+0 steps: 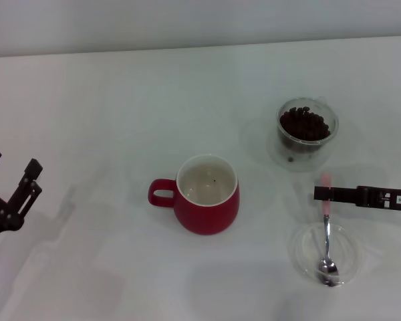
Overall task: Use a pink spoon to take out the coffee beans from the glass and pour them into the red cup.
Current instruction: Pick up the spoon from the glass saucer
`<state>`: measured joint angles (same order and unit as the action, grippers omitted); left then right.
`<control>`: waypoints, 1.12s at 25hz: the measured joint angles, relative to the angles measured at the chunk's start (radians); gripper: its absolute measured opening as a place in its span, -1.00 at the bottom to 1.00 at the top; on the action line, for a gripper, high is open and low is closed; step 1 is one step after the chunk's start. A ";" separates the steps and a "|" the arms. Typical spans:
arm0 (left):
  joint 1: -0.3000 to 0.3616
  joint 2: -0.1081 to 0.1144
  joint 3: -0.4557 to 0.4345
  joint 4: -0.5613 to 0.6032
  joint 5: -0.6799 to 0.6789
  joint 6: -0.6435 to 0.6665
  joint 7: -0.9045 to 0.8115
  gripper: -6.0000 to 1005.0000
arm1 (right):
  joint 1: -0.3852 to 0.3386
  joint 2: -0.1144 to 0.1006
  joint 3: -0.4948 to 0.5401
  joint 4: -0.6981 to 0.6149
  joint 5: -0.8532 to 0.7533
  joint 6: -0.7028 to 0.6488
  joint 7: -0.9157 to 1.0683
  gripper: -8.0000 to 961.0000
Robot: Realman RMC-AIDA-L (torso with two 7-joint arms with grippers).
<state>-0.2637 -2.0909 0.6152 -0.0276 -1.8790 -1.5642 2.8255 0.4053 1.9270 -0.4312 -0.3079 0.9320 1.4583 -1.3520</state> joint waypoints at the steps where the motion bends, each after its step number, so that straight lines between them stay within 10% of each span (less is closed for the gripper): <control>1: 0.002 0.000 0.000 0.000 0.000 -0.002 0.000 0.40 | 0.004 -0.001 -0.003 -0.001 -0.005 -0.002 0.003 -0.31; 28: 0.023 0.000 0.000 -0.003 0.000 -0.001 0.000 0.40 | 0.076 -0.022 -0.052 -0.004 -0.067 -0.021 0.079 -0.58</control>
<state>-0.2405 -2.0908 0.6151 -0.0307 -1.8791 -1.5652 2.8255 0.4813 1.9049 -0.4833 -0.3114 0.8649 1.4370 -1.2728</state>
